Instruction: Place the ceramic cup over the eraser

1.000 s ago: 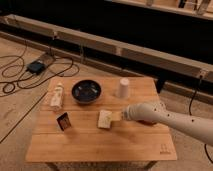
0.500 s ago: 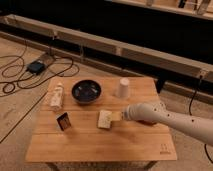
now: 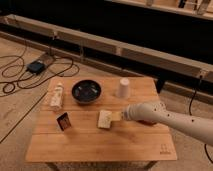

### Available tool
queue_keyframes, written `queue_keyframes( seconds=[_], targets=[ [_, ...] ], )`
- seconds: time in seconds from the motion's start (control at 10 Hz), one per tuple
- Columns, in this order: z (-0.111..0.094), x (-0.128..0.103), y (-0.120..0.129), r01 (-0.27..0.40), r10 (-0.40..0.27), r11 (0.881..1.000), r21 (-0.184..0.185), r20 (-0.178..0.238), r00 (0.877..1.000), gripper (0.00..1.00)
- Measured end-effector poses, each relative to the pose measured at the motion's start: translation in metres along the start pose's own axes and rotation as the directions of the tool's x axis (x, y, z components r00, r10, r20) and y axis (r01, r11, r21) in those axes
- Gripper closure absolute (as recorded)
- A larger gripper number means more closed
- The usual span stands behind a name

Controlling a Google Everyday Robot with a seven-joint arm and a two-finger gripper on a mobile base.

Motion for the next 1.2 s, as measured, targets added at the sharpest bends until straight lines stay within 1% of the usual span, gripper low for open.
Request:
queue_keyframes(
  seconds=[0.4,0.5,0.6,0.7,0.8,1.0,1.2],
  targets=[
    [0.0,-0.001,-0.001,0.005,-0.005,1.0,0.003,-0.004,1.0,0.2],
    [0.0,-0.007,-0.004,0.033,-0.033,0.999,0.021,-0.019,0.999,0.2],
    [-0.001,-0.025,-0.007,0.082,-0.08,0.995,0.051,-0.04,0.996,0.2],
    [-0.002,-0.037,-0.008,0.111,-0.107,0.991,0.07,-0.054,0.993,0.2],
    [-0.006,-0.056,-0.013,0.156,-0.149,0.982,0.102,-0.078,0.986,0.2],
    [-0.011,-0.09,-0.018,0.24,-0.222,0.958,0.155,-0.126,0.967,0.2],
    [-0.019,-0.117,-0.028,0.301,-0.268,0.93,0.21,-0.169,0.948,0.2]
  ],
)
